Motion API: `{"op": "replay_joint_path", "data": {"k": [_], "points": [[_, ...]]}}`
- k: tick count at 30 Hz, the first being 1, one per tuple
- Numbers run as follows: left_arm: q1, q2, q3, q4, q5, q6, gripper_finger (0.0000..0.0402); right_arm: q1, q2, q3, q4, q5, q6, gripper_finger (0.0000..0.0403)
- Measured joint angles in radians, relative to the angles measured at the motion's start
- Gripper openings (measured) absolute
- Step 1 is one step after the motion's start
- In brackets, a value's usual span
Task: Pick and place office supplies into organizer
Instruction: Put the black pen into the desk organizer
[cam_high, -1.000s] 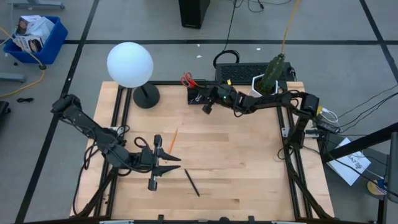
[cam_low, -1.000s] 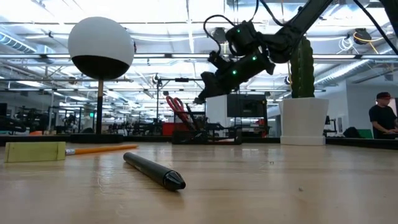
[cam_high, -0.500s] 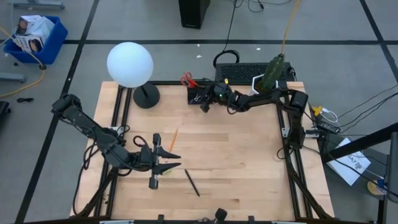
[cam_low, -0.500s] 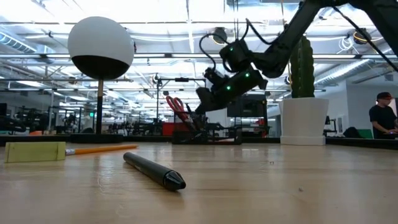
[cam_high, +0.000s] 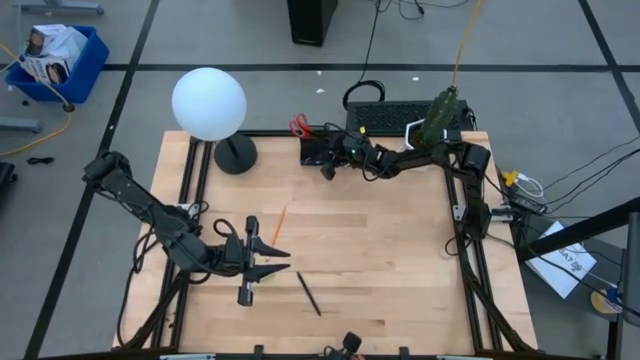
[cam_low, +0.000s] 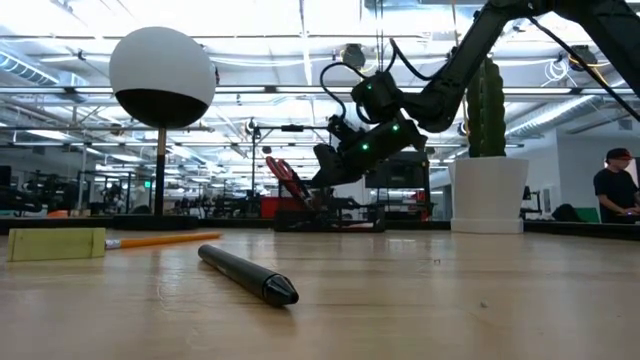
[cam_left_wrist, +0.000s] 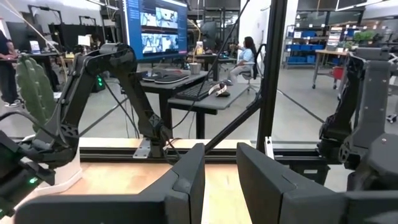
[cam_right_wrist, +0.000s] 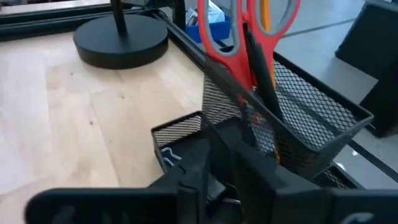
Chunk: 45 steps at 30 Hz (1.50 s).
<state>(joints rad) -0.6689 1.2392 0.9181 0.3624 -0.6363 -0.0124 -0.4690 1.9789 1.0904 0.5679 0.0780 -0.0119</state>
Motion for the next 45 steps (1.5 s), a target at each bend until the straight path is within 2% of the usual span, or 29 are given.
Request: {"op": "replay_joint_path", "data": {"k": [7, 11, 16, 18, 24, 28, 30, 35, 41, 45], "points": [[0.001, 0.0, 0.0, -0.038, 0.006, -0.026, 0.0097, 0.024, -0.006, 0.0, -0.012, -0.005, 0.001, 0.0093], [0.001, 0.0, 0.0, -0.076, 0.006, -0.052, 0.0097, 0.089, -0.044, 0.0, -0.057, -0.107, -0.001, 0.0099], [0.001, 0.0, 0.0, -0.123, 0.006, -0.081, 0.0097, 0.224, -0.084, 0.0, -0.114, -0.261, 0.012, 0.01], [0.001, 0.001, 0.0, -0.145, 0.007, -0.085, 0.0097, 0.285, -0.09, 0.0, -0.129, -0.292, 0.05, 0.01], [0.012, 0.005, 0.0, -0.198, 0.006, -0.121, 0.0097, 0.478, -0.089, -0.038, -0.185, -0.292, 0.199, 0.01], [0.017, 0.005, 0.0, -0.205, 0.015, -0.129, 0.0097, 0.624, -0.088, -0.085, -0.073, -0.291, 0.396, 0.01], [0.022, 0.005, 0.0, -0.203, 0.015, -0.106, 0.0097, 0.689, -0.088, -0.104, 0.006, -0.29, 0.428, 0.01], [0.036, 0.005, 0.0, -0.202, 0.018, -0.102, 0.0097, 0.819, -0.088, -0.118, 0.139, -0.168, 0.508, 0.01], [0.054, 0.005, 0.0, -0.204, 0.018, -0.157, 0.0097, 0.961, -0.07, -0.115, 0.121, 0.203, 0.514, 0.0113], [0.056, 0.005, 0.0, -0.172, 0.018, -0.138, 0.0097, 0.991, -0.03, -0.069, 0.069, 0.34, 0.497, 0.0155]]}}
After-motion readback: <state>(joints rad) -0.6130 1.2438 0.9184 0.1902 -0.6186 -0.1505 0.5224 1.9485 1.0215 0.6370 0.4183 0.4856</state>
